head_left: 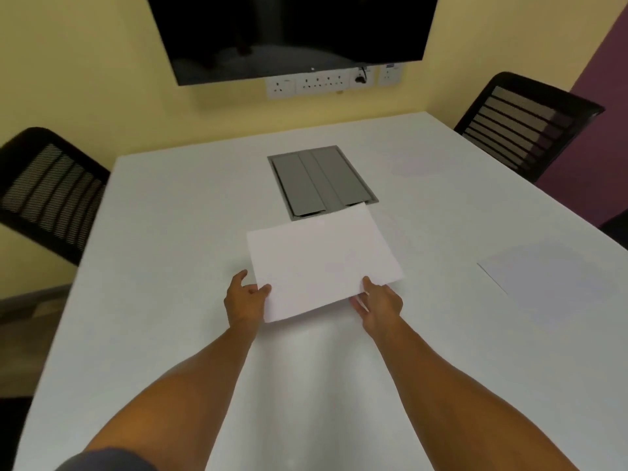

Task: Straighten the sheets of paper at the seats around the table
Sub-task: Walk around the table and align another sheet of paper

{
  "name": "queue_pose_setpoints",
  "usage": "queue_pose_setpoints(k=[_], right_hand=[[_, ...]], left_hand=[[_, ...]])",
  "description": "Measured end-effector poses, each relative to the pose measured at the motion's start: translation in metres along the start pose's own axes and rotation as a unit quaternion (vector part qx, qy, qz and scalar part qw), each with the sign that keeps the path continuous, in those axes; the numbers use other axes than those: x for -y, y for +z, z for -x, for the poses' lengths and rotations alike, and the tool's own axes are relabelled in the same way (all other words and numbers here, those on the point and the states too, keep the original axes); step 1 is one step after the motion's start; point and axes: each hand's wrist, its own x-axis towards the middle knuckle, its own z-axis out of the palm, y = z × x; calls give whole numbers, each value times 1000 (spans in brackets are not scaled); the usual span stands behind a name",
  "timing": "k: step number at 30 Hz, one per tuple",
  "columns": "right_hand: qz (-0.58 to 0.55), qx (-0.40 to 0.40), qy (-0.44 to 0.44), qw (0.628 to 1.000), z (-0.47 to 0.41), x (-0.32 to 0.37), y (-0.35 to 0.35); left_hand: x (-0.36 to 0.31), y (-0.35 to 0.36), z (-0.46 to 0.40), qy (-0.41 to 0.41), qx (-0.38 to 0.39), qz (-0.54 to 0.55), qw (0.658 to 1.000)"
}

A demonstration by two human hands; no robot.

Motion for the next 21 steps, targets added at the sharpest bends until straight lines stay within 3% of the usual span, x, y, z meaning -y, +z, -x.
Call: queue_pose_setpoints(k=[3,6,12,21], right_hand=[[39,0,-31,999,25,-17,-7],[151,20,-53,987,43,-42,-21],[380,67,-81,919,81,-105,-40],[527,98,-93,839,132,-174,-66]], left_hand=[[19,-59,24,-6,-11,-16,1000],[44,-115,47,-29,-30,-34,999],[108,-191,104,-63,-48,-70,994],[171,-259,153,-116,-45,-180,976]])
